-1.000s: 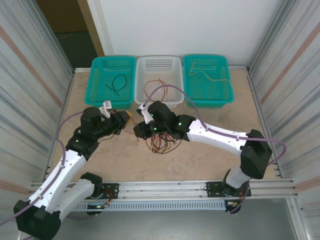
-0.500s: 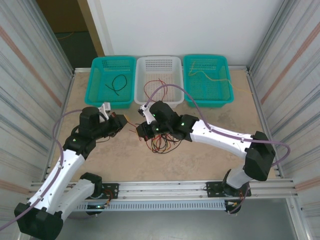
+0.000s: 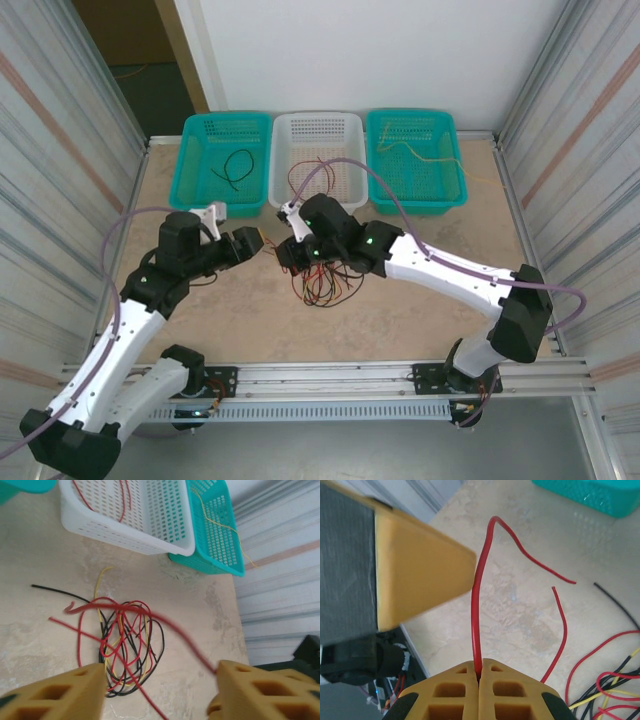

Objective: Untangle the cables

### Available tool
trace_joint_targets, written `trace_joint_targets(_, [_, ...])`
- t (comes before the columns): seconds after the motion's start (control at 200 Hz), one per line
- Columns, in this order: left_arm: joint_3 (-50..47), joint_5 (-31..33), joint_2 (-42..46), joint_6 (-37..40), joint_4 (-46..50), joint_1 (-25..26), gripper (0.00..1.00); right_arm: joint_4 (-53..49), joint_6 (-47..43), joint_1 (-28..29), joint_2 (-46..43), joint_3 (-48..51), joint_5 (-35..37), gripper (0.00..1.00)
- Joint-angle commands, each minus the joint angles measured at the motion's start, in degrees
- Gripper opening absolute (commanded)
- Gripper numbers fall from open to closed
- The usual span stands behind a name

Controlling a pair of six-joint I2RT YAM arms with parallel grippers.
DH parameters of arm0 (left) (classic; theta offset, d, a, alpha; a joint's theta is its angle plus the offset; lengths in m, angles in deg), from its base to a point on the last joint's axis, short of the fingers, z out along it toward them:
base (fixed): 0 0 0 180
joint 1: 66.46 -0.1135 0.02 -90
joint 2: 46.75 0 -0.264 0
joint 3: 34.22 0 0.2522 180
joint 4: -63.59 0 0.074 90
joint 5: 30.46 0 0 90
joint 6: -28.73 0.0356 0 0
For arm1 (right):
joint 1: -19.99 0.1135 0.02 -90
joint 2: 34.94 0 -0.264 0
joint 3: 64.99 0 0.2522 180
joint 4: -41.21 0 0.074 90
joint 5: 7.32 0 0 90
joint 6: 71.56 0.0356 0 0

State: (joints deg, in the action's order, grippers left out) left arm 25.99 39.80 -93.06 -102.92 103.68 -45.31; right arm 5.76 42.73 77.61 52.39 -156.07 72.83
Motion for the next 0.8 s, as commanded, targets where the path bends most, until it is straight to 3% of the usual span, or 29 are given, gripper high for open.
trace_joint_targets(0.0, [2.08, 3.39, 1.42, 3.18, 3.43, 0.18, 0.68, -3.69, -3.1, -2.32, -1.43, -3.81, 3.22, 0.0])
trace_joint_targets(0.261, [-0.02, 3.63, 2.07, 1.45, 3.85, 0.16, 0.6, -5.78, -5.34, -10.56, 1.43, -14.81, 5.88, 0.0])
trace_joint_targets(0.506, [-3.98, 2.68, 3.26, -1.81, 1.9, 0.29, 0.58, -9.07, -2.54, -23.48, 16.24, -31.31, 5.52, 0.01])
trace_joint_targets(0.591, [-5.11, 2.17, 3.48, -2.71, 1.38, 0.25, 0.58, -12.47, -2.41, -26.7, 24.94, -39.73, 3.41, 0.11])
trace_joint_targets(0.686, [-6.38, 1.8, 3.68, -3.73, 0.81, 0.35, 0.58, -21.7, -2.52, -28.64, 35.85, -53.64, 2.98, 0.37])
trace_joint_targets(0.741, [-7.37, 1.48, 3.81, -4.29, 0.16, 0.51, 0.58, -26.72, -2.62, -28.93, 39.61, -59.34, 3.03, 0.41])
trace_joint_targets(0.797, [-8.08, 1.19, 3.66, -4.49, -0.39, 0.82, 0.59, -27.24, -2.78, -28.67, 39.63, -59.07, 3.03, 0.43])
